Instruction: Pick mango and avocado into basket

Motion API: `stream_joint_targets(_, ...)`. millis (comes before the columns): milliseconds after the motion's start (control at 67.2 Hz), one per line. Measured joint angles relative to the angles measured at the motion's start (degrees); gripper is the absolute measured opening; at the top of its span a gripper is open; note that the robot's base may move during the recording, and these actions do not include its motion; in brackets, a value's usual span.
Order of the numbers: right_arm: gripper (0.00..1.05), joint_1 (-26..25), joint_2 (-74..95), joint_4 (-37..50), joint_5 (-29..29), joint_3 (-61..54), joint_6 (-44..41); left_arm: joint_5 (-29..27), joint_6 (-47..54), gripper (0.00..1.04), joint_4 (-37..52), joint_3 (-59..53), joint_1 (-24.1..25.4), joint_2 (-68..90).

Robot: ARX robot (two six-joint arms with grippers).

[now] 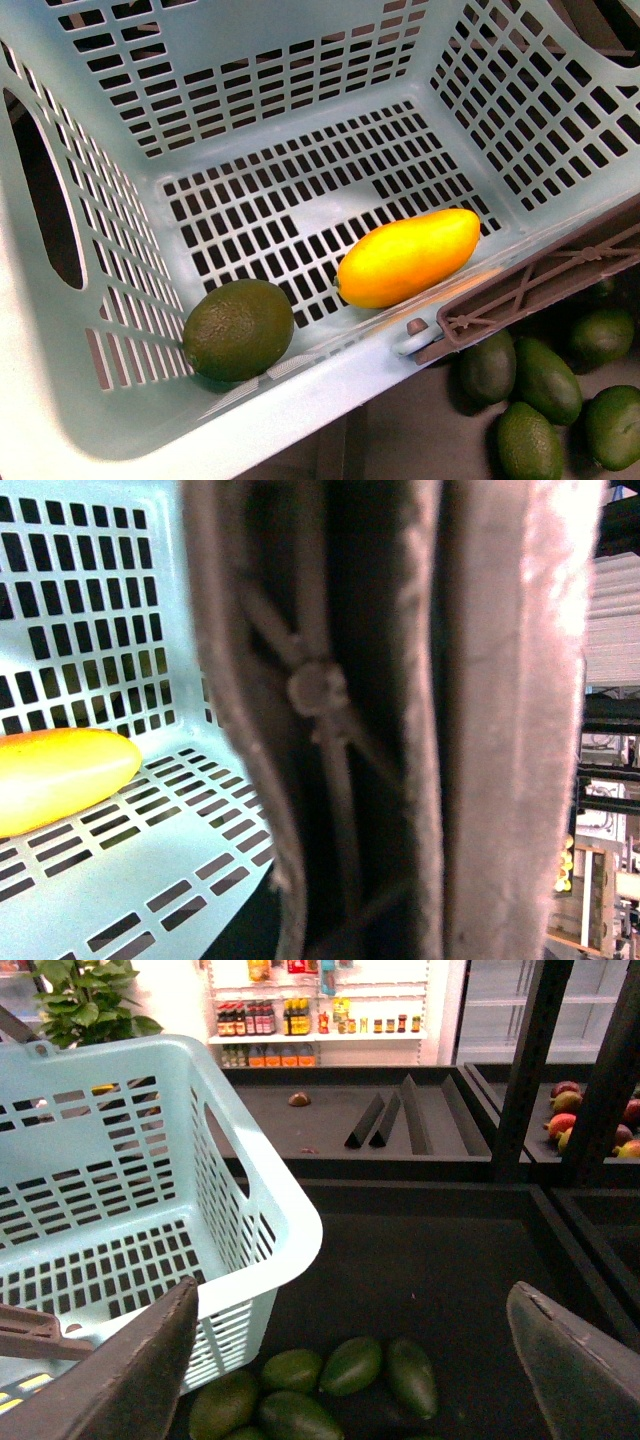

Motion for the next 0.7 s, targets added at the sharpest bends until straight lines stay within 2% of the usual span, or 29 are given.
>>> stream_joint_targets(30, 0.98, 0.00, 0.00, 0.00, 0.00, 0.00, 0.00, 0.02, 0.00, 0.14, 0.00, 0.00, 0.00, 0.00)
stream_joint_targets(535, 0.96, 0.00, 0.00, 0.00, 0.00, 0.00, 0.00, -0.07, -0.07, 0.14, 0.00, 0.00, 0.00, 0.00)
stream_joint_targets(565, 0.96, 0.00, 0.00, 0.00, 0.00, 0.00, 0.00, -3.06, -1.38, 0.14, 0.83, -0.02, -0.42, 0.02)
stream_joint_targets(595, 0.96, 0.00, -0.02, 0.00, 0.00, 0.00, 0.00, -9.07, -5.33, 0.14, 2.78, -0.04, -0.79, 0.44)
stream_joint_targets(654, 0.96, 0.00, -0.02, 0.00, -0.11, 0.00, 0.00, -17.33, -11.98, 0.14, 3.87, 0.11, -1.11, 0.96)
stream_joint_targets(699, 0.96, 0.00, -0.02, 0.00, -0.07, 0.00, 0.00, -19.82, -14.62, 0.14, 4.33, 0.15, -0.59, 1.36)
